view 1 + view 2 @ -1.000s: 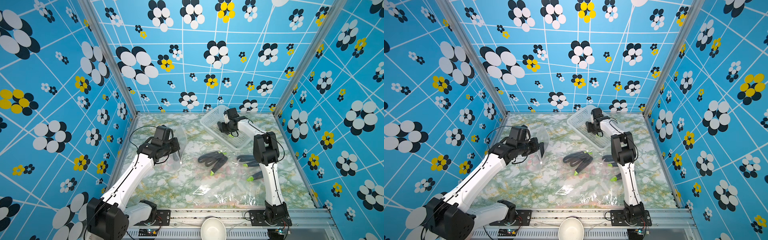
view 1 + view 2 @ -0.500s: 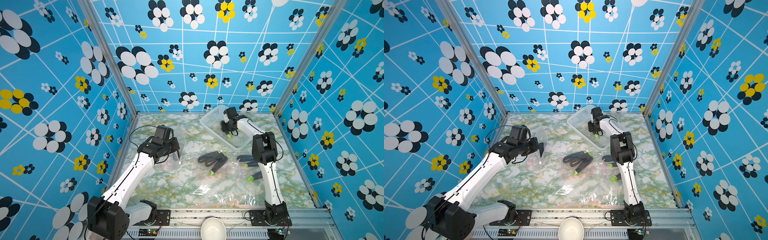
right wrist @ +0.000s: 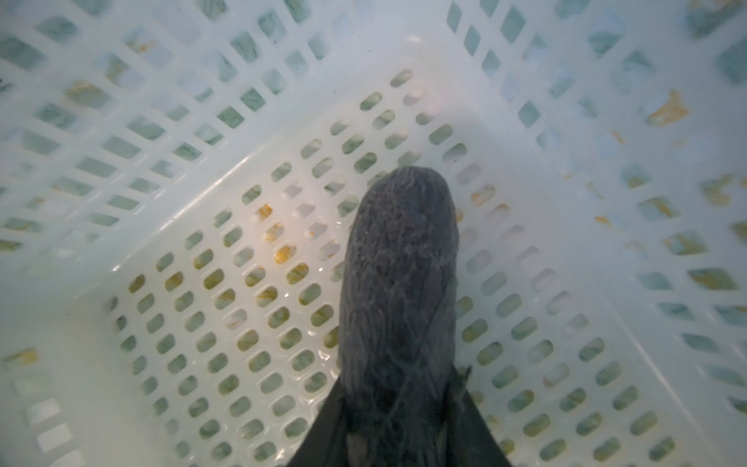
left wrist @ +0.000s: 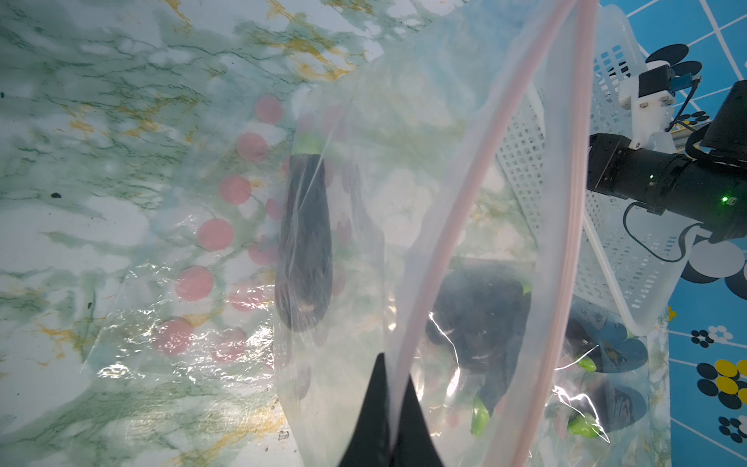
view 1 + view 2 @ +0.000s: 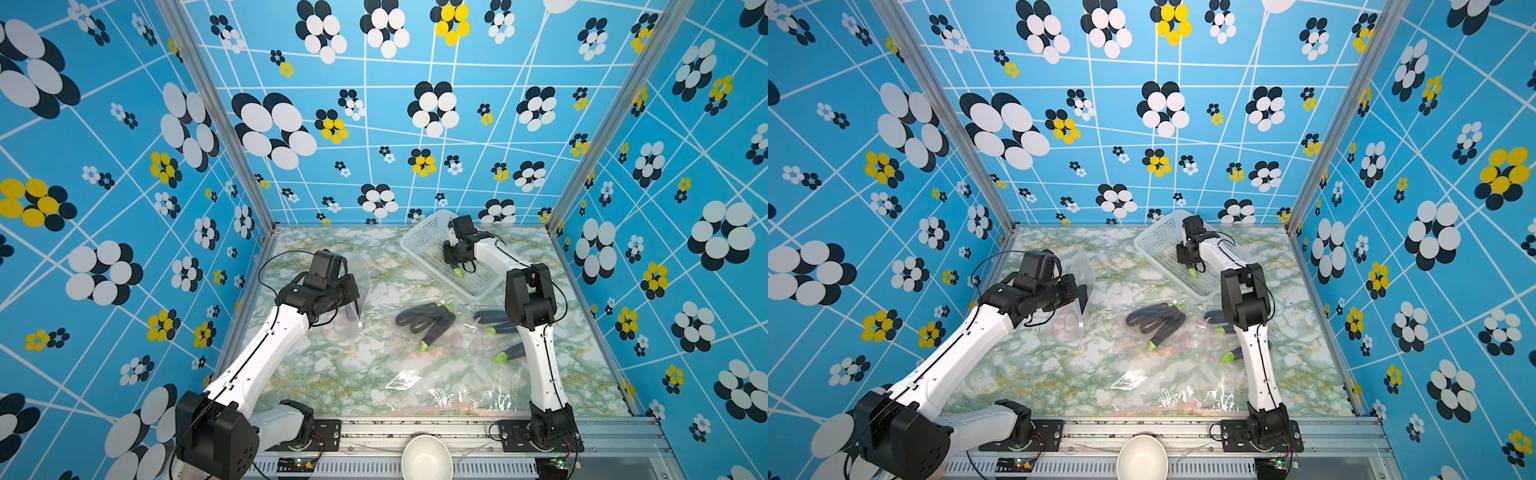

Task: Place the eggplant in a zip-top bag and seal the zipper
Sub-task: Pick up the eggplant from the basket.

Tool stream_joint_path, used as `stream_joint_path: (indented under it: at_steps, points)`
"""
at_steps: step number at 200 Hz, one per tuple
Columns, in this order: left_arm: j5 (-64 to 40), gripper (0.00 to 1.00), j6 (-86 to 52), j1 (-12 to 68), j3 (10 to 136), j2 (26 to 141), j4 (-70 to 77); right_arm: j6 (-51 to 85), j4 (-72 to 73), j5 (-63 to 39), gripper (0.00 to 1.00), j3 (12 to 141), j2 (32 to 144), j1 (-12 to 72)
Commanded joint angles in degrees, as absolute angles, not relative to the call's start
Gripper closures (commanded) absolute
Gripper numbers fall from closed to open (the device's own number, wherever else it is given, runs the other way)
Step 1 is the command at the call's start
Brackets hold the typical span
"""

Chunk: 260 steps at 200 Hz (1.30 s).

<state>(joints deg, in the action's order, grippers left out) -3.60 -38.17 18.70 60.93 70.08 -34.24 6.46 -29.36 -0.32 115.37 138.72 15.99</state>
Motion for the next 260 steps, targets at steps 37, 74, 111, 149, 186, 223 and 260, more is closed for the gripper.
stream_joint_path:
  at_steps: [37, 74, 111, 149, 186, 223, 260]
  points:
    - [-3.5, 1.00, -38.6, 18.1, 61.2, 70.4, -32.9, 8.0, -28.3, 1.1, 0.73, 111.5, 133.2, 15.9]
    - [-3.6, 1.00, -38.6, 18.1, 61.0, 70.4, -32.9, 8.2, -27.6, 0.9, 0.73, 110.5, 131.0, 15.9]
    - [-3.8, 1.00, -38.7, 18.2, 60.9, 70.5, -32.8, 9.1, -25.5, 0.2, 0.74, 107.9, 127.0, 15.9]
    - [-3.9, 1.00, -38.8, 18.1, 61.0, 70.6, -32.6, 10.1, -23.4, -0.9, 0.75, 105.7, 121.9, 15.9]
    - [-4.1, 1.00, -38.9, 18.1, 60.8, 70.7, -32.4, 11.6, -21.1, -2.5, 0.76, 102.9, 117.4, 15.9]
    - [-4.4, 1.00, -38.5, 18.1, 61.5, 71.1, -32.9, 16.3, -17.1, -6.5, 0.77, 98.8, 110.9, 16.0]
    - [-5.3, 1.00, -39.0, 18.1, 60.1, 70.5, -31.4, 22.8, -9.4, -11.3, 0.76, 92.2, 102.8, 19.1]
